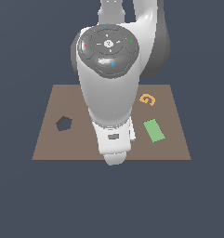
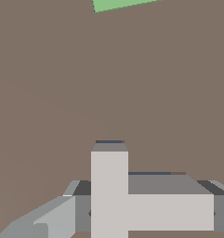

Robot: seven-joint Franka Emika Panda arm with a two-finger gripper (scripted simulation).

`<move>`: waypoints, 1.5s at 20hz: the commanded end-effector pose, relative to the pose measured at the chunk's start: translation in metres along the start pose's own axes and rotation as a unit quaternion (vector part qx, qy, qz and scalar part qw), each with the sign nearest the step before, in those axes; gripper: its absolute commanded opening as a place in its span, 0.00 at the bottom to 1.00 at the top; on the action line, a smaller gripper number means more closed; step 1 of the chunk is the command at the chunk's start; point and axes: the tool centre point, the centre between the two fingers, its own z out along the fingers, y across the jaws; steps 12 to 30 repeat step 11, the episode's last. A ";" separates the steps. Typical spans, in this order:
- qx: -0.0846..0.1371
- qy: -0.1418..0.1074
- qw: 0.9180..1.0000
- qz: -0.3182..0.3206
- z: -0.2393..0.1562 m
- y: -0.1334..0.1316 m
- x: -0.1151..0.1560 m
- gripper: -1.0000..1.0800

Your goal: Insert a designated object into the corresponding slot on a board.

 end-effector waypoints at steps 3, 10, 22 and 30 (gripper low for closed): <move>0.000 0.000 1.000 -0.001 0.003 0.000 0.000 0.96; 0.000 0.000 1.000 -0.001 0.003 0.000 0.000 0.96; 0.000 0.000 1.000 -0.001 0.003 0.000 0.000 0.96; 0.000 0.000 1.000 -0.001 0.003 0.000 0.000 0.96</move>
